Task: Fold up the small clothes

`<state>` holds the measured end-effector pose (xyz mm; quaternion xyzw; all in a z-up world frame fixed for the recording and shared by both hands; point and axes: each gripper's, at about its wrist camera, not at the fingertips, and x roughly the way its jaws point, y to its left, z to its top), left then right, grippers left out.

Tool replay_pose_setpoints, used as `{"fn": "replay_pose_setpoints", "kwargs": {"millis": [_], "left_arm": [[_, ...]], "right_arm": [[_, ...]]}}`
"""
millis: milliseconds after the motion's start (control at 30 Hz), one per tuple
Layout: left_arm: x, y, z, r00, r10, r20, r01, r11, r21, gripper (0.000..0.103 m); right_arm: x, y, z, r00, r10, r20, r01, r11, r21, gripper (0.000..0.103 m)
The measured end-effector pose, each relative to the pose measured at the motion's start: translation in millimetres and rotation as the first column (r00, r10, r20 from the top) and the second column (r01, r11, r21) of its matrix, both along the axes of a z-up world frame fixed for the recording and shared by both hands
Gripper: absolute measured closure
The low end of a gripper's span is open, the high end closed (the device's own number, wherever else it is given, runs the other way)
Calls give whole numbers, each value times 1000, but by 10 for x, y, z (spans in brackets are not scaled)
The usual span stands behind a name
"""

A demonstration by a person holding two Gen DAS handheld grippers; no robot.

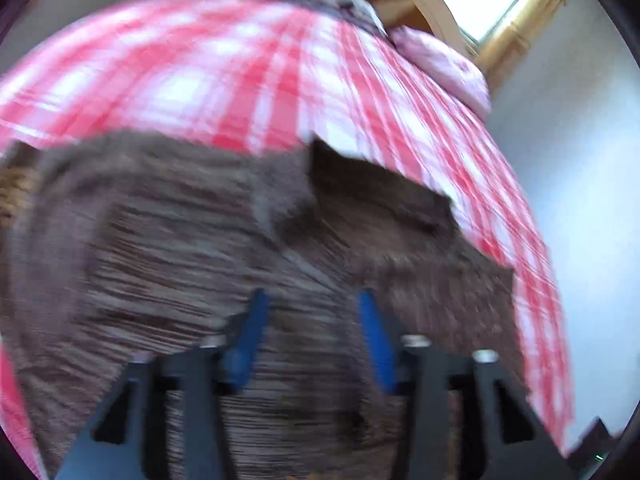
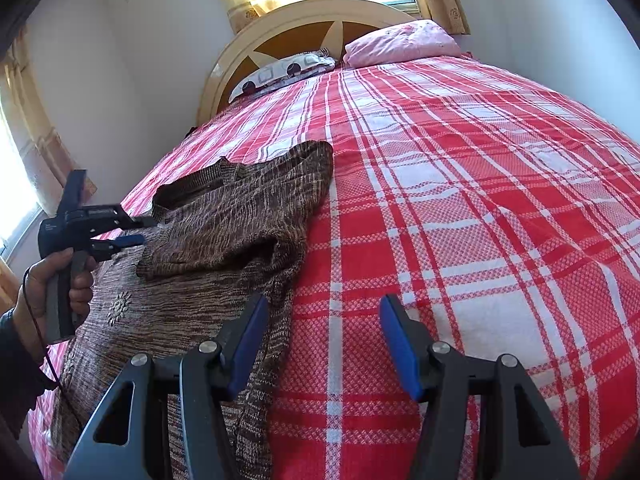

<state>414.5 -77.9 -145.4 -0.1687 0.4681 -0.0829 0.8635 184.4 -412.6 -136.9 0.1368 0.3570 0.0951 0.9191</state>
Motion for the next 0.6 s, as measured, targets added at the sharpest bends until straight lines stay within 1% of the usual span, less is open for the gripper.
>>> {"fn": "replay_pose_setpoints", "kwargs": {"millis": [33, 67, 100, 167, 233, 267, 300, 333, 367, 400, 433, 467, 533, 567, 600], "left_arm": [[-46, -7, 45, 999, 21, 33, -22, 999, 42, 30], [-74, -35, 69, 999, 9, 51, -12, 998, 58, 28], [-85, -74, 68, 998, -21, 56, 17, 997, 69, 28], [-122, -202, 30, 996, -64, 61, 56, 991, 123, 28], [-165, -398, -15, 992, -114, 58, 97, 966, 238, 26], [-171, -486, -70, 990, -137, 43, 118, 946, 301, 26], [-187, -564, -140, 986, -163, 20, 145, 920, 363, 26], [-205, -602, -199, 984, -179, 19, 156, 900, 406, 25], [-254, -556, -200, 982, -180, 51, 144, 900, 412, 23], [-286, -523, -215, 982, -174, 75, 128, 899, 419, 16], [-316, -485, -226, 982, -171, 78, 122, 898, 422, 12], [-308, -456, -237, 982, -167, 89, 117, 905, 409, 12], [-279, -368, -252, 985, -156, 77, 119, 926, 357, 11], [-269, -330, -252, 986, -149, 70, 117, 933, 341, 10], [-280, -305, -245, 987, -146, 68, 116, 935, 336, 9]], "right_arm": [[2, 6, -1, 1000, 2, -1, -2, 1000, -3, 43], [4, 11, 0, 1000, 3, -2, -3, 1000, -4, 43], [5, 15, 1, 1000, 4, -2, -4, 1000, -5, 42], [6, 18, 4, 1000, 6, 0, -6, 1000, -5, 42], [2, 18, 7, 1000, 8, 2, -8, 1000, -4, 42], [-14, 20, 20, 1000, 5, 9, -4, 1000, -5, 42], [-43, 21, 51, 1000, -3, 23, 4, 1000, -12, 42], [-67, 34, 87, 999, -3, 35, 3, 1000, -20, 42], [-77, 80, 151, 999, 7, 48, -5, 999, -41, 41], [-57, 146, 218, 998, 17, 56, -13, 998, -68, 41], [-21, 245, 303, 997, 42, 67, -35, 995, -99, 41], [26, 386, 416, 992, 84, 90, -72, 989, -133, 41], [154, 689, 649, 974, 175, 144, -147, 971, -190, 41], [226, 793, 712, 966, 208, 154, -176, 964, -199, 41], [331, 893, 745, 962, 232, 146, -201, 959, -200, 41]]}}
